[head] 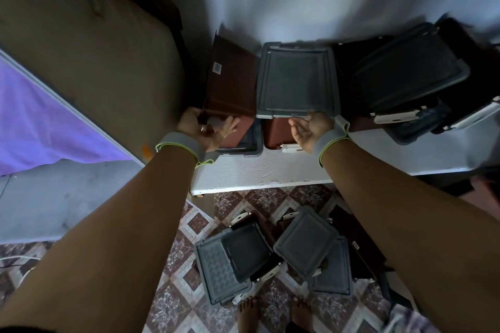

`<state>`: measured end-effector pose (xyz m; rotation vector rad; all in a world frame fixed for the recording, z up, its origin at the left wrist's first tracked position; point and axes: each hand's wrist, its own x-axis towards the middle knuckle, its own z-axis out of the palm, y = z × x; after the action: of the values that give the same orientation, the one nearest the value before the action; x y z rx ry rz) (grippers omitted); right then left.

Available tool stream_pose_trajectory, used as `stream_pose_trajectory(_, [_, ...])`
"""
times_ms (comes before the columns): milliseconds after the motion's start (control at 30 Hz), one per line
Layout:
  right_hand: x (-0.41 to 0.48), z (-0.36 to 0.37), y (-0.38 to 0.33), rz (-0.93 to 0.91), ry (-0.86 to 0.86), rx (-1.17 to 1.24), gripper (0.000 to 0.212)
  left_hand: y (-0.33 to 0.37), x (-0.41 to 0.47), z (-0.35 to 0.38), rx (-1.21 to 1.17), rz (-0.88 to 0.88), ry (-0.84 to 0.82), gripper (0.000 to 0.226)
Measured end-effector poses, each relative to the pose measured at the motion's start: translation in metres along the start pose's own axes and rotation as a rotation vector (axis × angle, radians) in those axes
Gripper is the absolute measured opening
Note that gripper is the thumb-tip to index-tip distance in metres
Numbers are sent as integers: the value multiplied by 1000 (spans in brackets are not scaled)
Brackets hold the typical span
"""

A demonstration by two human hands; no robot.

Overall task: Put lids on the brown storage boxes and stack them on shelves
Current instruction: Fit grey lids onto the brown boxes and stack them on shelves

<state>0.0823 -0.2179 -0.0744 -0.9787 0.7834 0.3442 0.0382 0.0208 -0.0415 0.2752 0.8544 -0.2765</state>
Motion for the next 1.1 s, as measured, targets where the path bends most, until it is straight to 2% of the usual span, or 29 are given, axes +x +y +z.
stream_pose_trajectory(100, [-4, -9, -7, -20, -3, 22, 28, -7, -8, 4, -69, 4, -42, 49])
stream_pose_trajectory(267, [-20, -22, -34, -63, -89, 107, 31, -30, -25, 3, -2, 53, -39, 33])
stream_pose_trajectory(400, [-36, -36, -57, -100, -134, 213, 24, -41, -33, 3, 59, 70, -21, 41])
stream_pose_trajectory(533, [-56, -48, -70, -154, -204, 291, 20, -54, -44, 4, 180, 146, -35, 23])
stream_pose_trajectory(667, [-76, -61, -79, -190, -290, 350, 17, -59, -56, 3, 265, 210, -31, 30])
stream_pose_trajectory(867, [-92, -82, -86, -175, -439, 250, 2, -74, -78, -7, 461, 290, 15, 19])
stream_pose_trajectory(1100, [-114, -104, -81, -82, -589, -4, 12, -74, -97, -39, 708, 277, 45, 15])
